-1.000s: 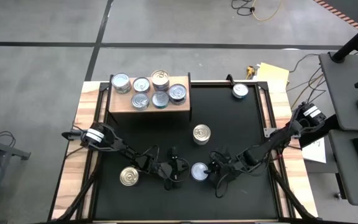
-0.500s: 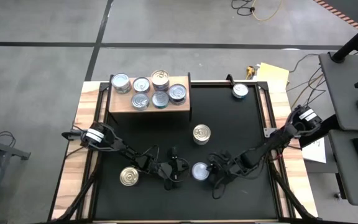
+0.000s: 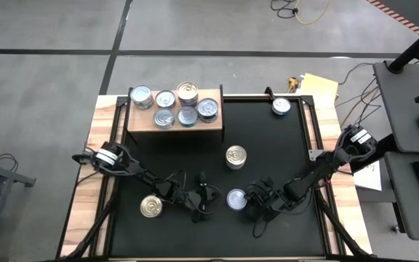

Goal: Stack canned seafood by type on shelf
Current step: Stack the blue tuna can on top of the blue tuna can on the shelf

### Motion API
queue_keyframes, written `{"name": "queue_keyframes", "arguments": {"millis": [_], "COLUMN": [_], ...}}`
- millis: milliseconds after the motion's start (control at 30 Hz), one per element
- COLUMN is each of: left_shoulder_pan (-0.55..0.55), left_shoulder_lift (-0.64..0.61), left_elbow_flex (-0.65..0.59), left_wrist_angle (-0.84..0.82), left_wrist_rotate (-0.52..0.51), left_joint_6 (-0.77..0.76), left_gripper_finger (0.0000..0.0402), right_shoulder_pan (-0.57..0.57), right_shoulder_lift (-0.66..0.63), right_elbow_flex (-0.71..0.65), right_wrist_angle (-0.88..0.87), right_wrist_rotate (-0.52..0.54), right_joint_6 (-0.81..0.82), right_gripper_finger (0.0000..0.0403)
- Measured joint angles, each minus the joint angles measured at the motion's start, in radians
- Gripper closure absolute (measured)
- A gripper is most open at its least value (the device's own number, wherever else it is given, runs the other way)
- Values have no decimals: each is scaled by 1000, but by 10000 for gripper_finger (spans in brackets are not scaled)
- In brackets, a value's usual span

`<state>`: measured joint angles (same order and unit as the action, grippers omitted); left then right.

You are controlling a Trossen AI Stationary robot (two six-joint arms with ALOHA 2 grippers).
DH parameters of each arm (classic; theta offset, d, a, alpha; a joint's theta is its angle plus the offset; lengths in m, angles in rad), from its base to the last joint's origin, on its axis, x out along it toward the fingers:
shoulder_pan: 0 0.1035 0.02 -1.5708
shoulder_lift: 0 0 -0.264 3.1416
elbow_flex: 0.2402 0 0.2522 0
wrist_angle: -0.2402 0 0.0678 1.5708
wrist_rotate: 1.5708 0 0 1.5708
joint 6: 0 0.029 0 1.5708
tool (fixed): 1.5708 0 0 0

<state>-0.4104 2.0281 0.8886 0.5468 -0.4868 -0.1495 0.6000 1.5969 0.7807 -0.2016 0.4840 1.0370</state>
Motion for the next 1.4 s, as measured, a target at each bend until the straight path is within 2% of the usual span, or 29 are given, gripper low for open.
{"name": "queue_keyframes", "arguments": {"millis": [233,700,967,1400], "left_shoulder_pan": [-6,-8,-8,-8], "left_shoulder_lift": [-1,-1,-1,-1], "left_elbow_flex": [0,0,0,0], "left_wrist_angle": [-25,-24,-21,-13], "left_wrist_rotate": [58,60,61,61], "left_joint_6": [1,1,2,6], "left_gripper_finger": [401,401,401,401], "right_shoulder_pan": [28,103,125,134], "right_shoulder_lift": [68,154,197,199], "right_elbow_flex": [0,-5,-7,-10], "right_wrist_angle": [-7,-28,-12,-24], "right_wrist_rotate": [40,209,260,277], "right_joint_6": [25,77,123,143], "right_gripper_finger": [394,394,394,394]}}
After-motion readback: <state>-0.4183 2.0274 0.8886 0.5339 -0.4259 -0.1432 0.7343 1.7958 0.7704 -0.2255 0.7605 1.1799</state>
